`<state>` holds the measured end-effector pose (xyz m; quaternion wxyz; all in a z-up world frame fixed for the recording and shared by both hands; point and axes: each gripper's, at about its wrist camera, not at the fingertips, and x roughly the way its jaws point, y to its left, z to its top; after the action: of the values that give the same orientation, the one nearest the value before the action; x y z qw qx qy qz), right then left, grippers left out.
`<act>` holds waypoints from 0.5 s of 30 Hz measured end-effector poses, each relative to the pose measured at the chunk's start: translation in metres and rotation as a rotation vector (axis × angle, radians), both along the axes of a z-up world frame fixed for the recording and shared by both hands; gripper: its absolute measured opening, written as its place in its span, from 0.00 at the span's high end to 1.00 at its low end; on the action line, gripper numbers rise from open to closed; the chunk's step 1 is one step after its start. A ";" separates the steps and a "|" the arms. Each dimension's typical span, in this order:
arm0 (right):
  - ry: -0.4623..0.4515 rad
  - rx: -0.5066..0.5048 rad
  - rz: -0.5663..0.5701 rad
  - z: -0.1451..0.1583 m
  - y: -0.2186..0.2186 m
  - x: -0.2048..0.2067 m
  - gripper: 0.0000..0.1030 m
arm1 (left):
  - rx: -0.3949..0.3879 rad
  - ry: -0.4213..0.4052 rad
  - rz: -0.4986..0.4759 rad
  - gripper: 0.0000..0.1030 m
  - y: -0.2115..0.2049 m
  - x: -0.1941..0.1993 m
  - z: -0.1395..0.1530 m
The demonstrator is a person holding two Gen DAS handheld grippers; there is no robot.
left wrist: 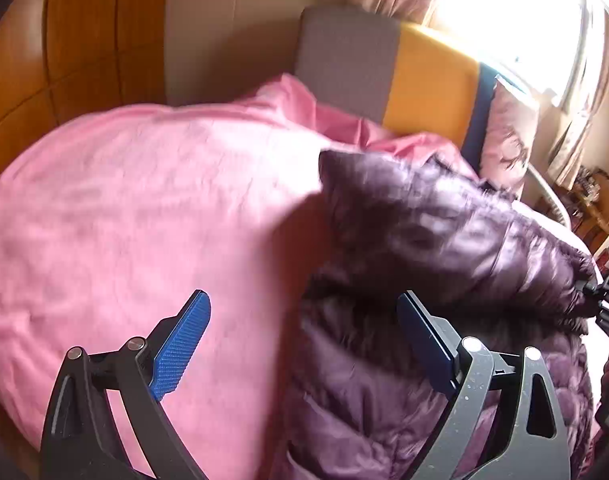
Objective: Fold large clothes
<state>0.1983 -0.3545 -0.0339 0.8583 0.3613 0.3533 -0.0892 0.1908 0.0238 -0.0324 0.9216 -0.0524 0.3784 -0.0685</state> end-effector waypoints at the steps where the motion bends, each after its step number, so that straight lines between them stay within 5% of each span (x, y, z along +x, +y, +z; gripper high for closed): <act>1: 0.017 -0.021 0.015 -0.001 0.000 0.001 0.91 | -0.006 -0.009 -0.009 0.10 -0.001 0.004 0.004; 4: 0.055 -0.050 0.033 -0.003 0.002 0.003 0.79 | -0.035 -0.029 -0.070 0.10 -0.012 0.018 0.018; 6: 0.052 -0.077 -0.006 0.002 -0.001 -0.004 0.43 | -0.066 -0.038 -0.098 0.10 -0.017 0.026 0.025; 12: -0.083 -0.253 0.056 0.048 0.034 -0.007 0.31 | -0.109 -0.079 -0.193 0.10 -0.052 0.045 0.040; 15: -0.069 -0.358 0.122 0.049 0.066 0.020 0.26 | -0.127 -0.054 -0.217 0.10 -0.071 0.066 0.036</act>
<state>0.2182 -0.2885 0.0154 0.9244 0.1835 0.3232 -0.0859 0.2565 -0.0470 0.0037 0.9135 -0.0674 0.3518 -0.1928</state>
